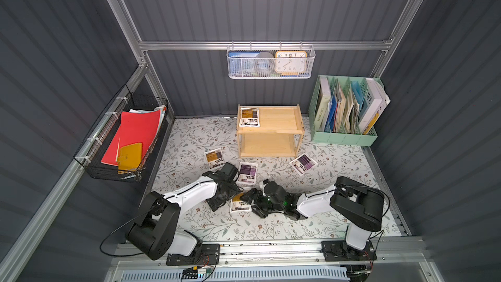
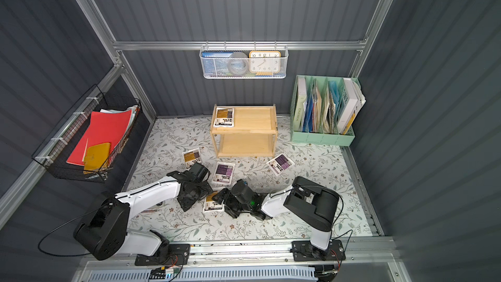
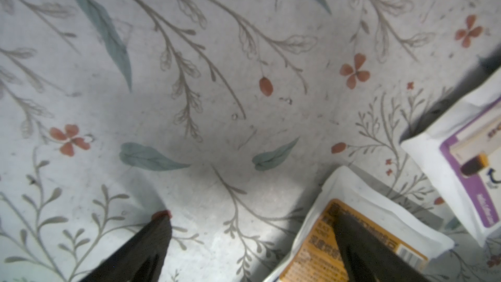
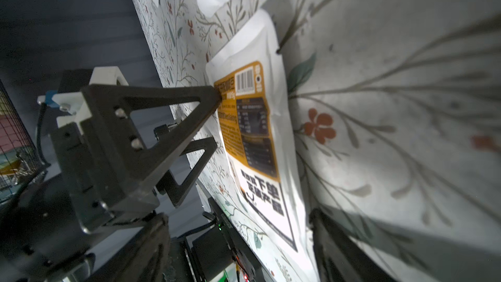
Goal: Place the bagged coffee beans on the shelf by color
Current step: Pick up the bagged coffee beans at the center of the board.
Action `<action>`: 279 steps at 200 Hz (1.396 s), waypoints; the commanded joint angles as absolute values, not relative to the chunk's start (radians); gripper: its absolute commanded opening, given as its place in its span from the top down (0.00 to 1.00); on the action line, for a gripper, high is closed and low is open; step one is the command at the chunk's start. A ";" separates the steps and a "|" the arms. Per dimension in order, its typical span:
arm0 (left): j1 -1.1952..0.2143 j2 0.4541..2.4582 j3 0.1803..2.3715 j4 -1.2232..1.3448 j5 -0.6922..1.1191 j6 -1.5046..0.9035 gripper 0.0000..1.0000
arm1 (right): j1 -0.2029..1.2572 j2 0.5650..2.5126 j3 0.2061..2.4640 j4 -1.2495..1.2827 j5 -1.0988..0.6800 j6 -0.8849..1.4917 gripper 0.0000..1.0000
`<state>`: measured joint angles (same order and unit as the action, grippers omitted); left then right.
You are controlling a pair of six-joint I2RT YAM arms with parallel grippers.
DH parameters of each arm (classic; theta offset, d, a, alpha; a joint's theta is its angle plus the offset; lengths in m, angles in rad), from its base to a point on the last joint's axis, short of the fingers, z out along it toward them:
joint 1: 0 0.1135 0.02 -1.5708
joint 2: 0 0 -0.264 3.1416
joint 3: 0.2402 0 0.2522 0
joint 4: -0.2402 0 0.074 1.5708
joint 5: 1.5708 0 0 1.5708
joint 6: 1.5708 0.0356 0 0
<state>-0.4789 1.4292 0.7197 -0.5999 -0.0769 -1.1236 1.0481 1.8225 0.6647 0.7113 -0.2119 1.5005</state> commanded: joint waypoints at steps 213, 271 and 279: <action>-0.486 1.264 0.950 -0.627 -0.183 -1.093 0.00 | 1.016 1.740 0.596 0.682 -0.280 1.488 0.96; -0.486 1.255 1.123 -0.608 -0.268 -0.984 0.00 | 0.969 1.496 0.618 0.435 -0.272 1.415 0.98; -0.486 1.255 1.149 -0.599 -0.278 -0.962 0.00 | 0.953 1.457 0.632 0.378 -0.272 1.393 0.98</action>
<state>-0.4808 1.2743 1.0714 -0.5983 -0.2131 -1.0515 0.9909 1.5455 0.6014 0.5556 -0.2707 1.4654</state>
